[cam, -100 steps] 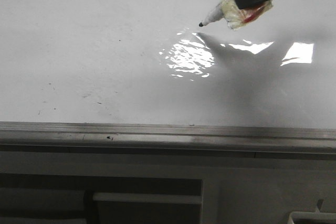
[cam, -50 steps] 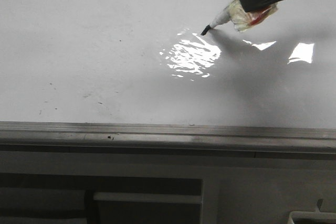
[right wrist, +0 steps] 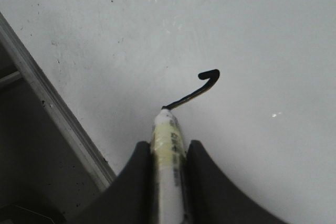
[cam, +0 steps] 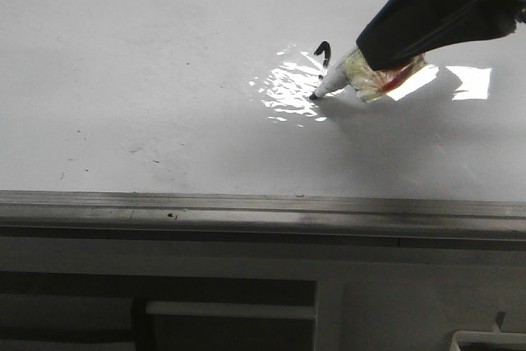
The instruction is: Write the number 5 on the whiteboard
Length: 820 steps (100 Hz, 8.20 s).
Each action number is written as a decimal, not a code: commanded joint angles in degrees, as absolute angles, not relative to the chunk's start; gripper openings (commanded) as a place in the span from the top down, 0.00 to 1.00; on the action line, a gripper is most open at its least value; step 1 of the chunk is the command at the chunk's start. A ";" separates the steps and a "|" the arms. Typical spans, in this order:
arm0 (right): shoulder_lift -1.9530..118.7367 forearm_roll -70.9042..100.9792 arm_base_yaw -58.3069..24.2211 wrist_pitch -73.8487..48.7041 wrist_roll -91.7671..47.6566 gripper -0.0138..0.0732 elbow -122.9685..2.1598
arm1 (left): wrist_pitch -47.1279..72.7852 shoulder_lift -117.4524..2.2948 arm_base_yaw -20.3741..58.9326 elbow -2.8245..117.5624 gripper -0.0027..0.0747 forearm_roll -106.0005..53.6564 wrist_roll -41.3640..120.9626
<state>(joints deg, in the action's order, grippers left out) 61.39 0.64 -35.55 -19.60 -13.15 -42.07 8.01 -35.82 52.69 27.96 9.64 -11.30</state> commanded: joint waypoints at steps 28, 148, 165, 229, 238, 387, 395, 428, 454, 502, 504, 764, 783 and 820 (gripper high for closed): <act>60.26 0.00 -30.95 -21.41 -13.03 0.89 -43.39 | 3.35 -36.22 52.54 29.55 0.99 9.23 -11.85; 55.17 3.18 -35.11 -14.78 -11.12 0.89 -43.26 | 3.57 -36.22 52.54 29.55 0.99 9.23 -11.85; 58.19 2.93 -33.72 -13.66 -11.12 0.89 -43.32 | 3.57 -36.32 52.54 29.55 0.99 9.33 -11.85; 61.76 2.93 -32.71 -11.67 -11.12 0.89 -43.32 | 3.57 -36.32 52.54 29.55 0.99 9.33 -11.85; 61.76 2.93 -31.69 -12.34 -11.12 0.89 -43.32 | 3.57 -36.32 52.54 29.55 0.99 9.33 -11.85; 47.87 2.53 -30.40 -20.53 -10.09 0.89 -46.36 | 3.57 -36.32 52.54 29.55 0.91 9.22 -11.85; 46.59 2.27 -34.89 -22.12 -10.61 0.89 -47.33 | 3.58 -36.69 52.54 29.55 0.71 9.22 -11.85; 52.47 2.27 -49.94 -25.32 -26.05 0.89 -47.49 | 10.31 -42.75 55.38 35.27 0.31 9.96 -4.84; 57.57 2.15 -54.80 -20.78 -27.18 0.89 -47.53 | 17.51 -51.53 63.66 40.82 0.47 10.11 3.93; 57.57 2.80 -58.54 -22.00 -27.18 0.89 -48.89 | 16.23 -59.13 65.07 41.69 0.48 10.56 4.19; 57.57 2.80 -58.80 -22.00 -27.18 0.89 -48.89 | 16.04 -59.27 65.07 41.72 0.48 10.56 4.19; 42.25 7.62 -50.08 -25.23 -19.09 0.91 -51.48 | -6.91 -74.26 49.50 36.89 0.99 1.12 -21.54; 42.25 7.49 -50.08 -25.13 -19.09 0.91 -51.39 | -7.38 -74.35 44.47 36.89 0.99 1.12 -21.54; 42.25 6.78 -50.08 -24.36 -19.09 0.91 -51.39 | -7.13 -74.39 43.87 36.89 0.99 1.12 -21.54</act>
<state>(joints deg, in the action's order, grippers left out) 42.58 7.19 -50.57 -29.22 -19.18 -49.59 -4.65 -75.15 44.66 35.43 1.59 -21.18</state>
